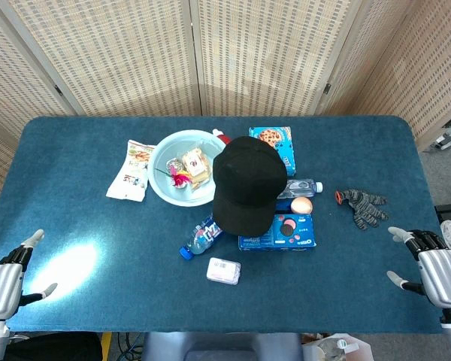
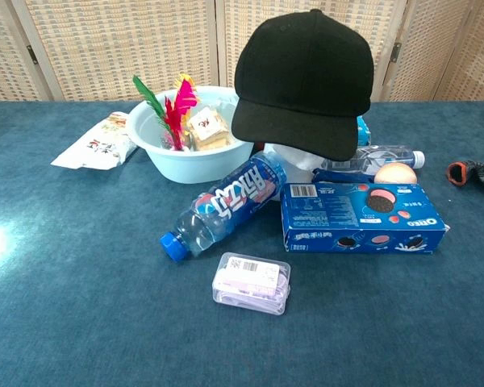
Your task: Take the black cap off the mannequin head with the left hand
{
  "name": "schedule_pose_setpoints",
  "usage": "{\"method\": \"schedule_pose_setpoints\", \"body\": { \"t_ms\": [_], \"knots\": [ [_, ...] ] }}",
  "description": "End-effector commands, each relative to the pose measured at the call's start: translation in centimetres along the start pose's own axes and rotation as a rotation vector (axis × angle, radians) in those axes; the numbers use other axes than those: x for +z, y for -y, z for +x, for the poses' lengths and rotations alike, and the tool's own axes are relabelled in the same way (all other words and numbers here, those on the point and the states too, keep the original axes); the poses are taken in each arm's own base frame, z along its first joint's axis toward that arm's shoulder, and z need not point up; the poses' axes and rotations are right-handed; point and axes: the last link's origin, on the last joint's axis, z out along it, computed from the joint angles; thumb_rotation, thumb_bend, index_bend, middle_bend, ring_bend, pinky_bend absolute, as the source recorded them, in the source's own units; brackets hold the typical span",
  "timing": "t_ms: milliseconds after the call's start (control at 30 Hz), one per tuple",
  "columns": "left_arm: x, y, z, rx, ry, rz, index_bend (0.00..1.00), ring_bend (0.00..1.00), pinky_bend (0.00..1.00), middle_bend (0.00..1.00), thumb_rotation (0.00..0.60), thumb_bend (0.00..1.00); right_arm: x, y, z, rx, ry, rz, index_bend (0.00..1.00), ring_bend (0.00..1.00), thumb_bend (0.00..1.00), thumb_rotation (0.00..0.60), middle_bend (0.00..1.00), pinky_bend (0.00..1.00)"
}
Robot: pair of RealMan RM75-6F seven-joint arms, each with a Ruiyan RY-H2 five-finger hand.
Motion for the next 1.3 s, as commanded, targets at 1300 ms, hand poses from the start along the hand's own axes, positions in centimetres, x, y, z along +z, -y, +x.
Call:
{"method": "schedule_pose_setpoints", "body": {
  "t_ms": [1300],
  "knots": [
    [6.7,-8.9,-2.1,-0.243,0.080,-0.561,0.16,0.53,0.63,0.41,0.600,0.00,-0.5,0.1,1.8,-0.017,-0.057,-0.006,0.25,0.25,0.02,0.600,0.36,0.25]
  ]
}}
